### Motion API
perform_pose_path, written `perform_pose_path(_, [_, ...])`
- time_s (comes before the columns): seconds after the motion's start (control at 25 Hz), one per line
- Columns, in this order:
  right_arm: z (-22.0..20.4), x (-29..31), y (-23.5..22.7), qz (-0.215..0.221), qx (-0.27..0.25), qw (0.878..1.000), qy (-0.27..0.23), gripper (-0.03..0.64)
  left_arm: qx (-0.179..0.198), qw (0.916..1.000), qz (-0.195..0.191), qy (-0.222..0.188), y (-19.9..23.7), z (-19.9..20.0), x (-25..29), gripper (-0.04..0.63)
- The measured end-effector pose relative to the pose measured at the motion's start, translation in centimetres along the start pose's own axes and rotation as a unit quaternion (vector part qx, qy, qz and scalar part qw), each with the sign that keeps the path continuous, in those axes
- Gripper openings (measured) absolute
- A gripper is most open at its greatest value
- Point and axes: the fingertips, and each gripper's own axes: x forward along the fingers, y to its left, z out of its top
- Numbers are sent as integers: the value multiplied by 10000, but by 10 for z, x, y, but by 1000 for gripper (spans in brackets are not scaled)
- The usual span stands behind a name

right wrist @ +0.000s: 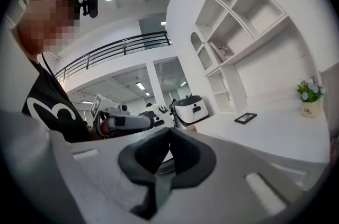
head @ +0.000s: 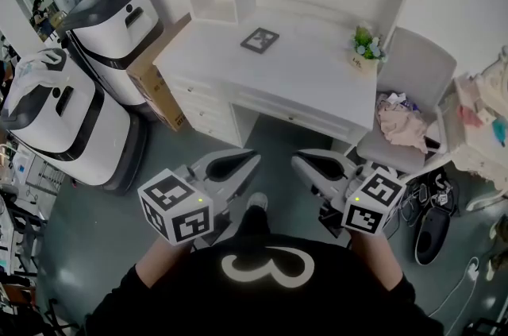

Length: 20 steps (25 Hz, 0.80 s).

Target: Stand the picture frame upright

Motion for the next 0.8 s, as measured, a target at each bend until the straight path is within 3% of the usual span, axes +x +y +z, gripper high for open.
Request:
perform_pose_path(0.36, [20,61,-95,-177,435,9989,-24,2,-55,9992,-112,378,93,27,69,9])
perform_pose_path(0.8, [41,165,-233,-629,816,9945,183,3,-234,9970,-125,722,249,49,147,9])
